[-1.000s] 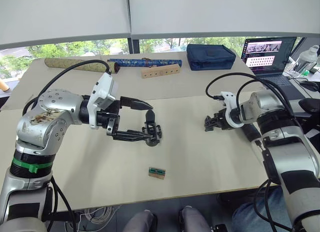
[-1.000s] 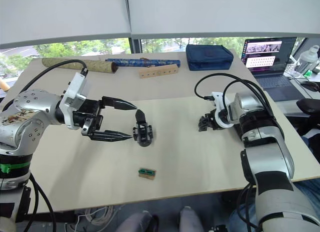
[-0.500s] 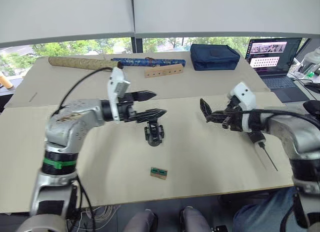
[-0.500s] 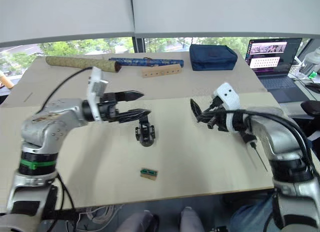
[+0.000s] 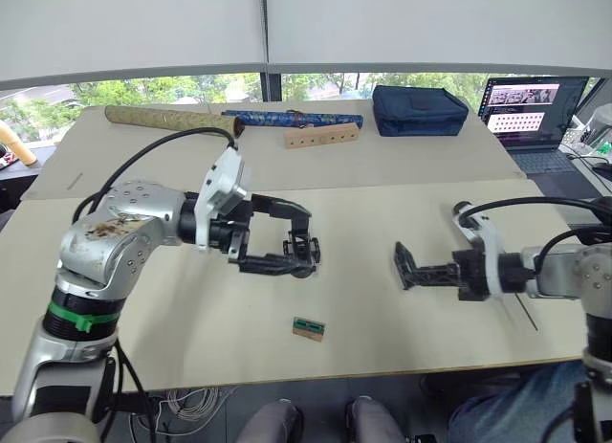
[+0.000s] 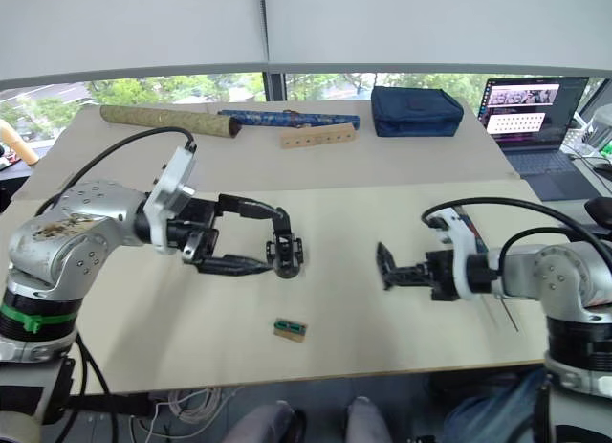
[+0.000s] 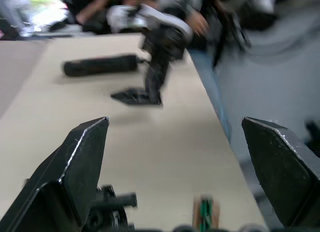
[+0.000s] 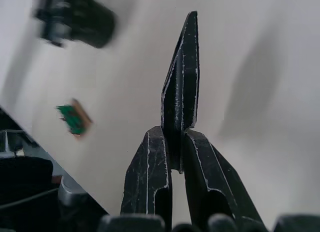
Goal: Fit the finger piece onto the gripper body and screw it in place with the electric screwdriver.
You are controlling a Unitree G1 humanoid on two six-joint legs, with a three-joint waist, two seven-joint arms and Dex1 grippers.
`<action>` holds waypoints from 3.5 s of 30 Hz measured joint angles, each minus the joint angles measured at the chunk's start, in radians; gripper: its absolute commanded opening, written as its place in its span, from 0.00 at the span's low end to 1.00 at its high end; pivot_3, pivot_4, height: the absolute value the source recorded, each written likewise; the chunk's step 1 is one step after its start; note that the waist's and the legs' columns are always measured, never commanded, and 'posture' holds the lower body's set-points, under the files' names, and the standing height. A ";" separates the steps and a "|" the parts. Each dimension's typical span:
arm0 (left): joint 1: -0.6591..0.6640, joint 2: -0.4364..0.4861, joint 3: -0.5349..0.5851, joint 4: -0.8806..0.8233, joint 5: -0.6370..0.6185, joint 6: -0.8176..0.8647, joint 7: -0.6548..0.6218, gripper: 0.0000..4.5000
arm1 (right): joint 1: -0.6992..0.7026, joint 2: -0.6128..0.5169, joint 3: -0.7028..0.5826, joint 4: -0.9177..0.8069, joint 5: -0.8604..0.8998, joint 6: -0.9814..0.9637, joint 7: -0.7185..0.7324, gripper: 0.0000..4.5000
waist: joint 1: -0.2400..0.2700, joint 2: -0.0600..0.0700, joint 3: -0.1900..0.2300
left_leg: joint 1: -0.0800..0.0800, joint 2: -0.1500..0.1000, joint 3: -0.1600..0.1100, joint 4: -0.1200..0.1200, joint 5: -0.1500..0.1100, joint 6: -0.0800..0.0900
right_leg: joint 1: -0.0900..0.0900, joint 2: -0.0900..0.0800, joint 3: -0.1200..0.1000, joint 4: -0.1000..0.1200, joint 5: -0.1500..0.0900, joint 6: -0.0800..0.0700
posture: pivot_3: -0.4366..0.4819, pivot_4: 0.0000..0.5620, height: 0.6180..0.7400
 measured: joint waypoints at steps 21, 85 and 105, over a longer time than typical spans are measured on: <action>-0.002 -0.004 -0.018 -0.025 0.022 -0.046 -0.025 1.00 | -0.153 -0.124 0.310 0.171 -0.142 -0.086 0.120 1.00 | -0.001 0.000 0.000 | -0.001 0.002 0.000 0.000 0.000 0.000 | -0.001 0.001 -0.001 0.001 0.000 0.000 | 0.48 0.27 1.00; -0.122 -0.635 0.326 0.174 -0.333 0.478 0.973 0.59 | 0.051 0.369 0.226 -0.541 -0.537 -0.907 -0.289 0.24 | 0.003 -0.001 0.000 | 0.001 0.002 -0.002 0.009 0.001 -0.003 | -0.002 0.012 0.001 0.013 0.000 0.001 | 0.48 0.27 1.00; -0.165 -0.627 0.284 0.238 -0.340 0.435 0.955 0.00 | 0.078 0.363 0.198 -0.592 -0.532 -0.868 -0.290 0.63 | 0.003 -0.001 0.000 | 0.001 0.002 -0.002 0.008 0.001 -0.003 | -0.003 0.013 0.001 0.013 0.000 0.001 | 0.48 0.27 1.00</action>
